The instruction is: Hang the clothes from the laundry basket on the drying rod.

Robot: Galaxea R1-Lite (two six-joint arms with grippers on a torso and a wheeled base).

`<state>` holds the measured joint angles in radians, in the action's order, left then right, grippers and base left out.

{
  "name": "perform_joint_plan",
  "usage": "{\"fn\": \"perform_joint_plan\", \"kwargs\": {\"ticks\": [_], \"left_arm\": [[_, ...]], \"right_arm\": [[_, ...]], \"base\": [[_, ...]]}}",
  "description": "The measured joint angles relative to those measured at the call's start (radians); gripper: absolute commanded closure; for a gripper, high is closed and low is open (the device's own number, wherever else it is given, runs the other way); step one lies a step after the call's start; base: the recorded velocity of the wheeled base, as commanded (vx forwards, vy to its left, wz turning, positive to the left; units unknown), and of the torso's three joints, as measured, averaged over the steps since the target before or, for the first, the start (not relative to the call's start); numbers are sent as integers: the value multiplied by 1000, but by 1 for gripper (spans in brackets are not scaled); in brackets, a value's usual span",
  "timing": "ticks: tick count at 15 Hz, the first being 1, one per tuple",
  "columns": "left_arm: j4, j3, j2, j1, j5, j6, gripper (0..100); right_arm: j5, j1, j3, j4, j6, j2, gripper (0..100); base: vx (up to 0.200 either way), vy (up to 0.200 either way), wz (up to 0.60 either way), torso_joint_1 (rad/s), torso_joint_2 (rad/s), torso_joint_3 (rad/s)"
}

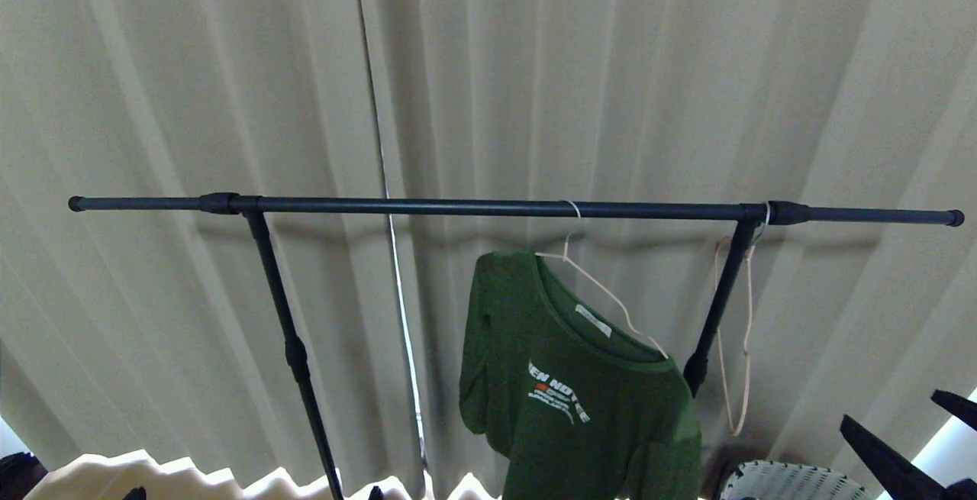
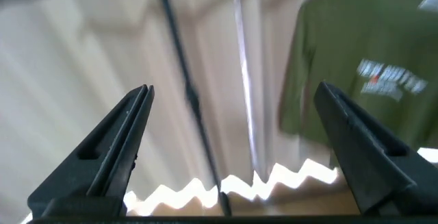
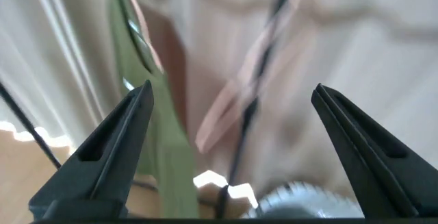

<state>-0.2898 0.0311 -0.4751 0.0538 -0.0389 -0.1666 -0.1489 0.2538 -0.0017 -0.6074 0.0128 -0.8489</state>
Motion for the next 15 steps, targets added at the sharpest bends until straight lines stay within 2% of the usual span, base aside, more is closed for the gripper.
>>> {"fn": "perform_joint_plan", "kwargs": {"ticks": [3,5,6,8,10,11,14,15], "left_arm": [[290,36,181,-40,4,59,0],[402,45,290,-69,37,78,0],[411,44,326,-78,111,83,0],[413,33,368,-89,144,81,0],[350,5,389,-92,78,81,0],[311,-11,395,-92,35,84,0],[301,-28,415,-78,21,98,0],[299,-29,431,-69,21,103,0]], "right_arm": [[-1,-86,-16,390,3,240,0],[0,-123,-37,580,3,401,0],[1,-133,-45,631,2,478,0],[2,-146,-53,684,-5,621,0],[10,-177,-52,679,-12,706,0],[42,-200,-44,675,-9,737,0],[230,-242,-16,629,20,815,0],[244,-247,-9,625,32,828,0]], "base": [[0,0,0,0,0,0],[0,0,0,0,0,0],[0,0,0,0,0,0],[0,0,0,0,0,0],[0,0,0,0,0,0],[0,0,0,0,0,0],[0,0,0,0,0,0],[0,0,0,0,0,0]]}}
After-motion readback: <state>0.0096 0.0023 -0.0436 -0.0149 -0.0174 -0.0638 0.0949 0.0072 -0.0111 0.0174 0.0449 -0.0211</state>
